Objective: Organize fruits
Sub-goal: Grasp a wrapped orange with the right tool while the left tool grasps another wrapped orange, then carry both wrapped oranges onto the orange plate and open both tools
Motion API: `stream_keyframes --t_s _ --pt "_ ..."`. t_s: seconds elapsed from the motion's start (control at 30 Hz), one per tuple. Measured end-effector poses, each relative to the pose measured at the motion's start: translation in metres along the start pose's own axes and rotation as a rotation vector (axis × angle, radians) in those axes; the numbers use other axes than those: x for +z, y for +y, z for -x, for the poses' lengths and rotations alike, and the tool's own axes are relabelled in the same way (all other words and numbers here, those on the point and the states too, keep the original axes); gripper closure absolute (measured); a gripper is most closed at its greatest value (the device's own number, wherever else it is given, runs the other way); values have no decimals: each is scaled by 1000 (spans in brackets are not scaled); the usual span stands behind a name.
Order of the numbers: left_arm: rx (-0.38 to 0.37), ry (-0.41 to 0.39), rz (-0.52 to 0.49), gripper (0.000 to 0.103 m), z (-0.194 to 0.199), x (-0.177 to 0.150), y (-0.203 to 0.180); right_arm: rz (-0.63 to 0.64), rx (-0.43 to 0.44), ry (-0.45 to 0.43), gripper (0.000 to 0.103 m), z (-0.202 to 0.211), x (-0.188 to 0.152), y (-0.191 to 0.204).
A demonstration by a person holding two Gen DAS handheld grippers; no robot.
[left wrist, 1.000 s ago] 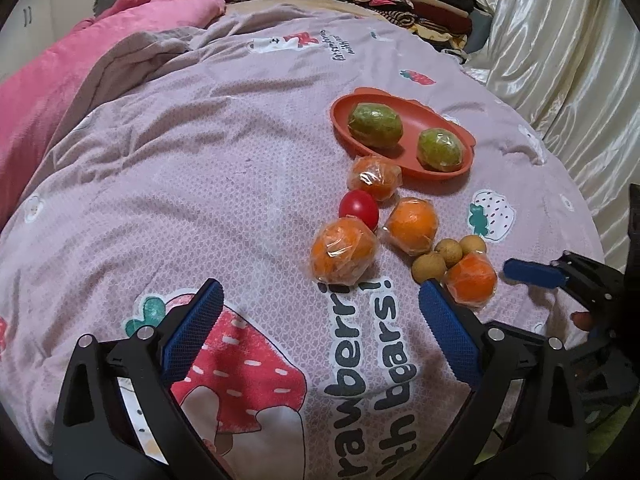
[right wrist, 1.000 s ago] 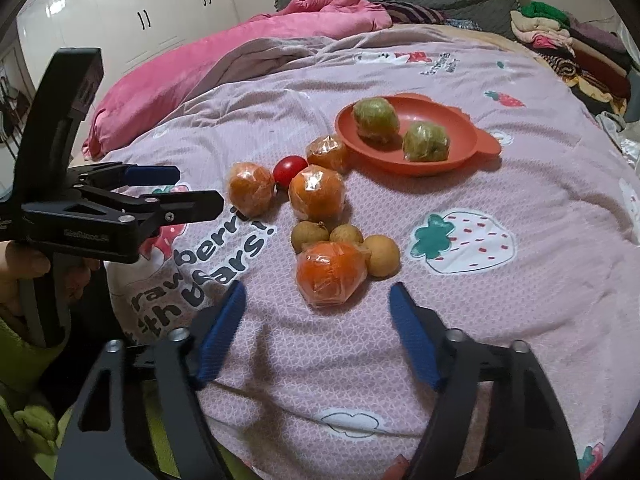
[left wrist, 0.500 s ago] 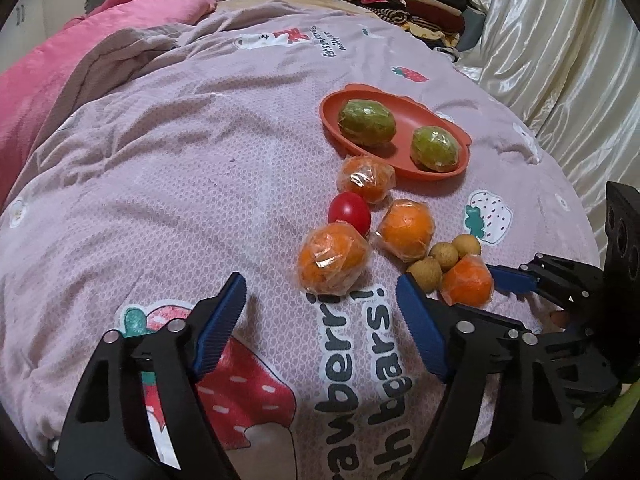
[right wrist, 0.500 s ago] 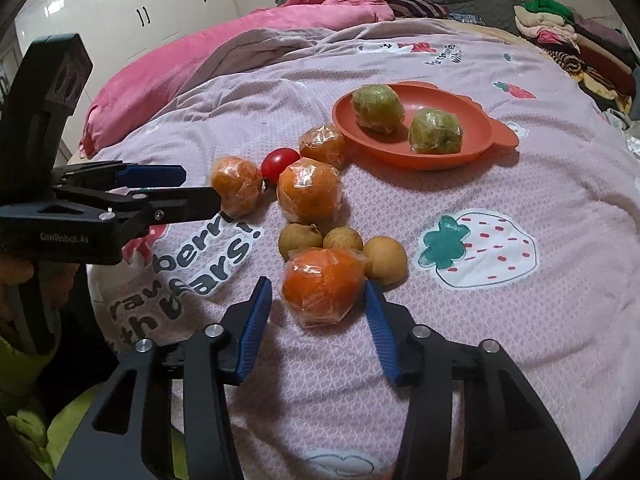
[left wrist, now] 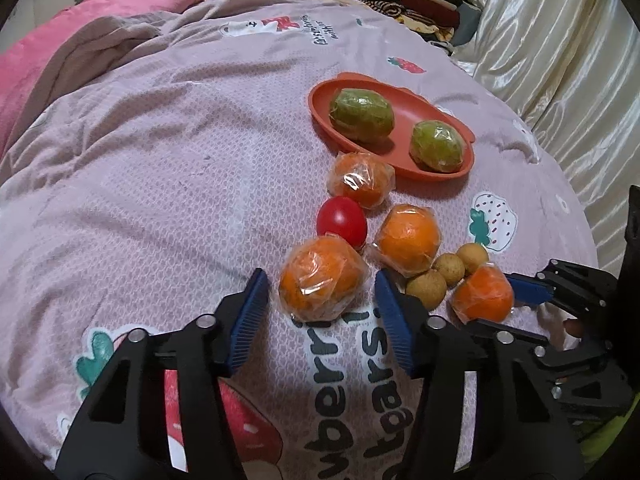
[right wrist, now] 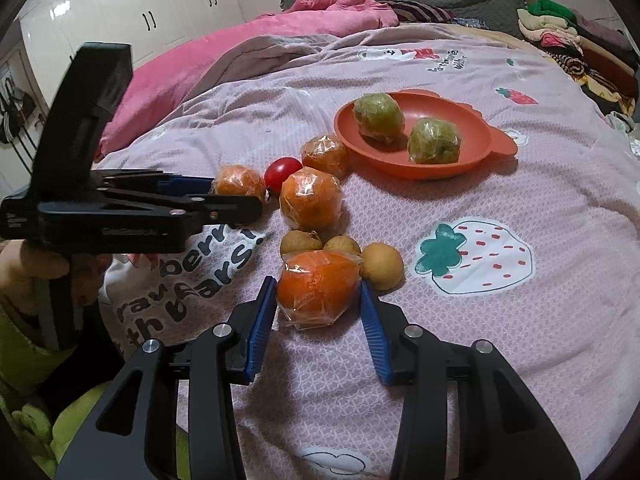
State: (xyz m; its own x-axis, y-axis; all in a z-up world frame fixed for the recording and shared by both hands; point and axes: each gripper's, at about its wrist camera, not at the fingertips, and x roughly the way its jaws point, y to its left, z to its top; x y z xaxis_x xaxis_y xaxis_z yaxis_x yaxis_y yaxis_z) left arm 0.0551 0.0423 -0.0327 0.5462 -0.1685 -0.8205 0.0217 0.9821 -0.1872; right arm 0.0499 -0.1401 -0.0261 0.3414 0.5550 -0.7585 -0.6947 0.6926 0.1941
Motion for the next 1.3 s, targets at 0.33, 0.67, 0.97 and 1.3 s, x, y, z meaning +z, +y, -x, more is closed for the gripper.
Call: stream_keyframes --t_s 0.33,0.67,0.97,1.3 --pt "-19 -7 1 68 -3 3 3 -4 -5 -6 63 5 3 -2" --pt "-56 -59 11 68 26 6 0 -3 6 -30 63 14 10 -3" --pt "-62 -82 2 68 35 25 -4 -15 -9 -69 63 21 24 -17" --pt "-75 -75 -33 68 22 51 -21 -28 -40 -112 63 26 39 -42"
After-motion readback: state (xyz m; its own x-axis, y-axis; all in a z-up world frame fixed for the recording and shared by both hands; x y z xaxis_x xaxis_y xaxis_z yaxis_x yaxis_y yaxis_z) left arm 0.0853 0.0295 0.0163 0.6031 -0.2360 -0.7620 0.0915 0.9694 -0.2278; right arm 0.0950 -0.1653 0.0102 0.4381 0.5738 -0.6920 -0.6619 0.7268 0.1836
